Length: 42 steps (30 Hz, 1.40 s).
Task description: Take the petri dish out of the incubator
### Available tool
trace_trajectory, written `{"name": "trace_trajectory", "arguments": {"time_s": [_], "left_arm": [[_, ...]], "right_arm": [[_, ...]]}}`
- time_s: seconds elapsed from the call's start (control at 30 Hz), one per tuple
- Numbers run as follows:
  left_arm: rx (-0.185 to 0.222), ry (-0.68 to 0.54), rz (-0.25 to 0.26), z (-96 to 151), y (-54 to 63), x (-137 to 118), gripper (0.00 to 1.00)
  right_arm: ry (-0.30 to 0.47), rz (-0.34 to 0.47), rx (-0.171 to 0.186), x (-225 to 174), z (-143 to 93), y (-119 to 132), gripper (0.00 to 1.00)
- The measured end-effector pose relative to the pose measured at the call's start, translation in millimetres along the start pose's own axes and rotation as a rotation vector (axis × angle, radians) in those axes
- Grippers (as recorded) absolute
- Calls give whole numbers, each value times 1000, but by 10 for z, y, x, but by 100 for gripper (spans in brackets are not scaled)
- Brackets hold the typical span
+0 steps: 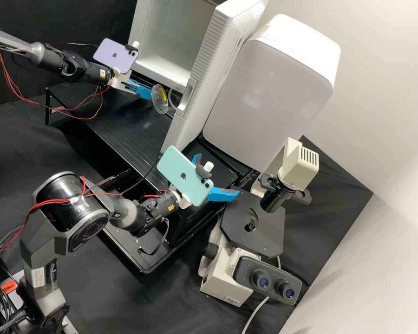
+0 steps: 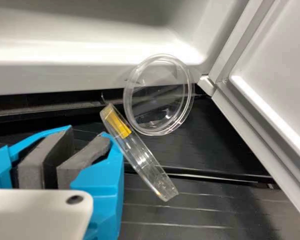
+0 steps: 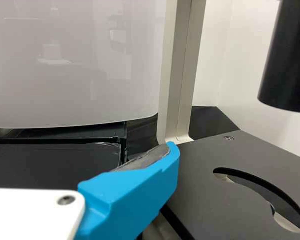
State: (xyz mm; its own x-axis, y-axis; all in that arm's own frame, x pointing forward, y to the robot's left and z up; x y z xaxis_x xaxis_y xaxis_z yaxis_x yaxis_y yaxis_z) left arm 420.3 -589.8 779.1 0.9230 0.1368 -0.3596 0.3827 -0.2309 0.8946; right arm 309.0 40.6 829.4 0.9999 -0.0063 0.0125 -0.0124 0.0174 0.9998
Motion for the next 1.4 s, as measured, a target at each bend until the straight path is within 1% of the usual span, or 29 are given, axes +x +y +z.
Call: {"name": "trace_trajectory", "arguments": {"time_s": [0.33,0.53,0.6,0.67,0.73,0.77,0.83,0.9,1.0,1.07,1.13,1.2,1.27,1.4], "left_arm": [[0,0,0,0,0,0,100],[8,-1,-1,7,-5,-1,100],[34,0,5,26,-9,-9,100],[77,21,30,52,-15,-42,100],[138,59,76,91,-7,-102,100],[171,92,120,125,15,-150,100],[206,127,163,165,37,-209,100],[228,155,194,192,38,-274,100],[241,198,231,213,2,-361,100],[255,234,247,204,-62,-416,100],[268,256,256,211,-123,-457,100],[275,264,253,213,-186,-489,100],[263,270,252,219,-259,-510,100],[233,265,244,218,-330,-521,100]], "right_arm": [[0,0,0,0,0,0,100],[0,0,0,0,0,0,100],[0,0,0,0,0,0,100],[0,0,0,0,0,0,100],[0,0,0,0,0,0,100],[0,0,0,0,0,0,100],[0,0,0,0,0,0,100],[0,0,0,0,0,0,100],[0,0,0,0,0,0,100],[0,0,0,0,0,0,100],[0,0,0,0,0,0,100],[0,0,0,0,0,0,100],[0,0,0,0,0,0,100],[0,0,0,0,0,0,100]]}}
